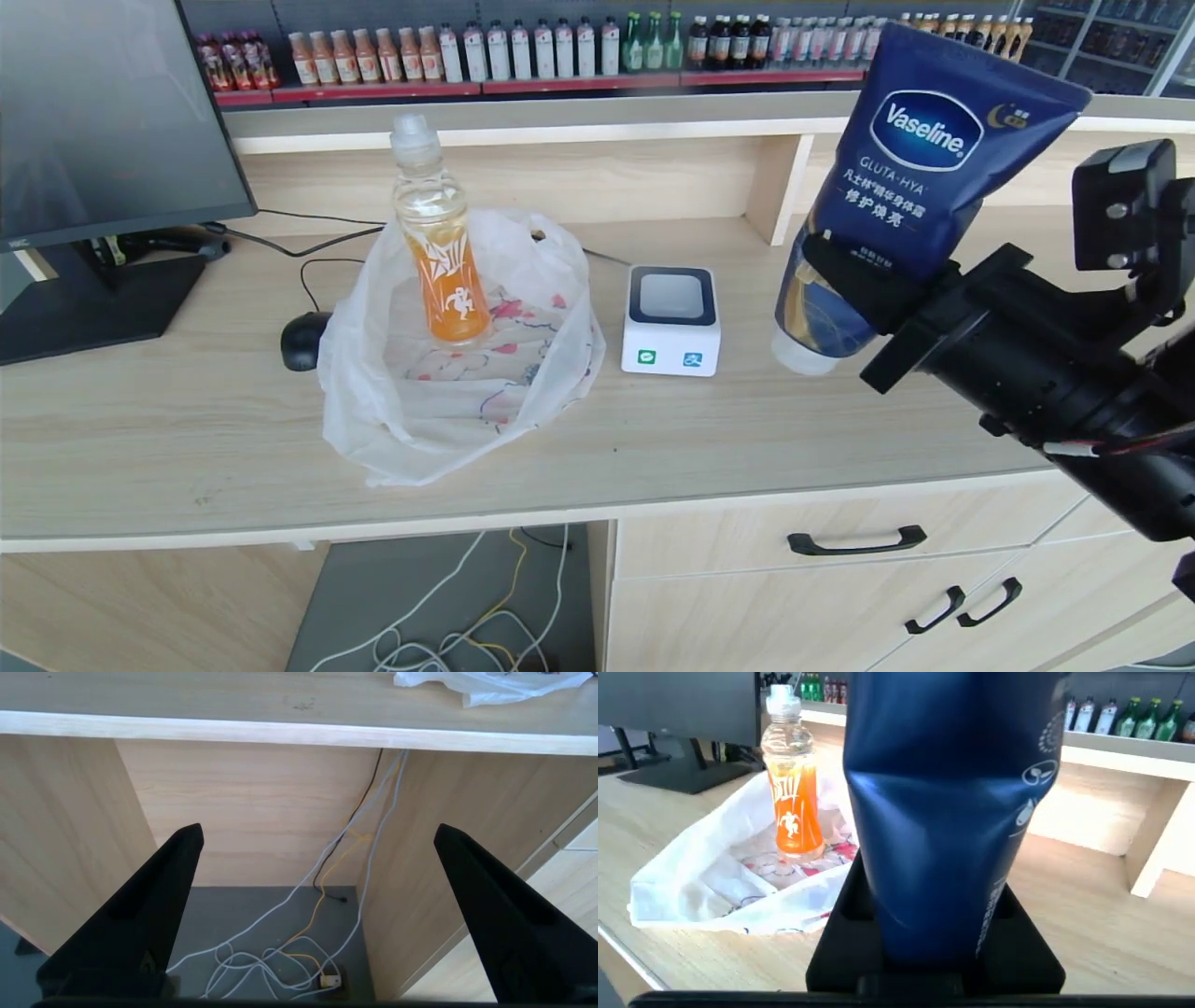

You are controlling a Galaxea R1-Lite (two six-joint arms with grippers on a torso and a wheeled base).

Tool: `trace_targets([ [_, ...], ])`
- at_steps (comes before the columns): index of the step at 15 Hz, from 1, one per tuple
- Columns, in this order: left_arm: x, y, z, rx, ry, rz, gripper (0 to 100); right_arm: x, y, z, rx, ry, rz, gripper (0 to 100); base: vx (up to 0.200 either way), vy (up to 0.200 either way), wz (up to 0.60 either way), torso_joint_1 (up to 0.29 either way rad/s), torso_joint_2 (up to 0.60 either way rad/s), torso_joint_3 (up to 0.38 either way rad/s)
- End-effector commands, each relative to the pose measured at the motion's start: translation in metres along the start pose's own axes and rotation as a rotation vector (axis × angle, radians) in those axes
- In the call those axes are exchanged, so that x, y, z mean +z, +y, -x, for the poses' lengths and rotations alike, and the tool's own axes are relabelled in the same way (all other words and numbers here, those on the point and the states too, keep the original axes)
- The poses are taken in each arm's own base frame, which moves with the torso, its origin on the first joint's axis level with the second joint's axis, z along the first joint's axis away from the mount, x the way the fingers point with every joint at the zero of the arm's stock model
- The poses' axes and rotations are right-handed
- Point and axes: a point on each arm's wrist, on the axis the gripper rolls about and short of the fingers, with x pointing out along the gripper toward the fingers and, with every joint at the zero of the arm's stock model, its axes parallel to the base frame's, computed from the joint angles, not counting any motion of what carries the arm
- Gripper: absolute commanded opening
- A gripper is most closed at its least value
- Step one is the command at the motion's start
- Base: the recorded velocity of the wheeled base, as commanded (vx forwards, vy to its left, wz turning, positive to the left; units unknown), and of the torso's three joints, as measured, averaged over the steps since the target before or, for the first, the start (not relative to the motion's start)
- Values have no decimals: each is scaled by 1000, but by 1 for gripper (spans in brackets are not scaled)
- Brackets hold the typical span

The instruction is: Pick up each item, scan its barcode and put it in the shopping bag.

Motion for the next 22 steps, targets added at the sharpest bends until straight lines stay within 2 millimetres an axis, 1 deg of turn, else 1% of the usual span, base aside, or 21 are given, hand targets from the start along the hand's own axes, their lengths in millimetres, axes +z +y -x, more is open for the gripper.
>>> trace_targets([
  [1,0,0,0,0,0,-1,100,-9,-25,-5,-41,13,70,0,0,0,0,0,0,0],
  [3,0,0,0,0,0,-1,100,-9,-36,-14,-84,-12,90,0,0,0,0,0,0,0],
  [4,0,0,0,0,-2,1,100,-10,-47,-22,-175,-19,103,0,0,0,0,0,0,0],
  [5,0,0,0,0,0,2,100,-10,-51,-29,-233,-27,97,0,0,0,0,0,0,0],
  [6,0,0,0,0,0,2,100,-13,-51,-31,-247,-21,87,0,0,0,0,0,0,0],
  [10,0,0,0,0,0,2,100,-11,-51,-31,-250,-45,44,0,0,200,0,7,1,0],
  [17,0,0,0,2,0,5,100,-11,-50,-30,-247,-49,29,0,0,200,0,7,0,-1],
  [22,0,0,0,2,0,11,100,-19,-41,-31,-218,-28,14,0,0,200,0,2,1,1],
])
